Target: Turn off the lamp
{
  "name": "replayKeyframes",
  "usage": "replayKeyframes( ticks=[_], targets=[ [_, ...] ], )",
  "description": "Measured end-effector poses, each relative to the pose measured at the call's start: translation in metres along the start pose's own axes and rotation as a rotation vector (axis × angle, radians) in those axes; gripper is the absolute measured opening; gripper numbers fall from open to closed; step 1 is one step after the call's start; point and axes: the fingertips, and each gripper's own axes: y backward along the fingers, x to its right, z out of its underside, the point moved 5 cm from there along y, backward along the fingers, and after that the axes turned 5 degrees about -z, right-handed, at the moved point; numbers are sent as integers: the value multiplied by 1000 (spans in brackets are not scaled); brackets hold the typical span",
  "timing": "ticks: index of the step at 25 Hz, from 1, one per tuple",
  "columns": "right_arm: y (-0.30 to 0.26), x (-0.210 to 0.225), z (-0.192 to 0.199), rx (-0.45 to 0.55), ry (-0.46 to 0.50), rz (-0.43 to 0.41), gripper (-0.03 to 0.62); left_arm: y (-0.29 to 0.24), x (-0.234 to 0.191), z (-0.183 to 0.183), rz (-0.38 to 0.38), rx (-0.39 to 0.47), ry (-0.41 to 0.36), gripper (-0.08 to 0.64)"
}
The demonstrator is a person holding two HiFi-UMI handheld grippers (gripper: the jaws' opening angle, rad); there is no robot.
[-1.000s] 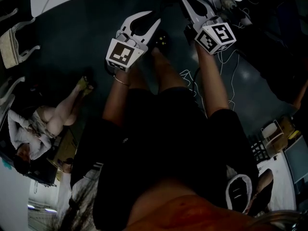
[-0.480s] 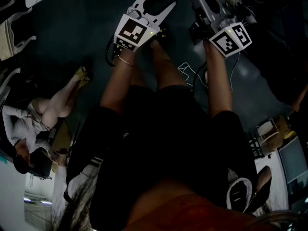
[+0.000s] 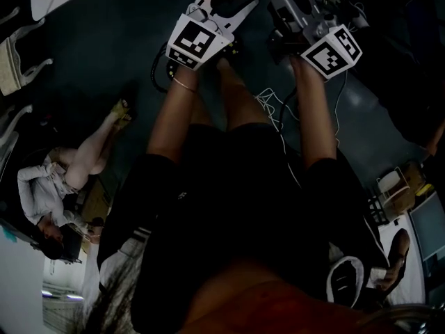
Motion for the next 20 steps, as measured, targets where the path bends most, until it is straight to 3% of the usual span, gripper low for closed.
replayKeyframes(
  ticks=[9, 20],
  targets=[
    [3, 3, -2, 48, -64, -18, 9, -4, -5, -2, -42, 20, -18, 23],
    [2, -4, -4, 3, 105, 29, 12, 6, -7, -10, -86, 49, -7, 23]
  ],
)
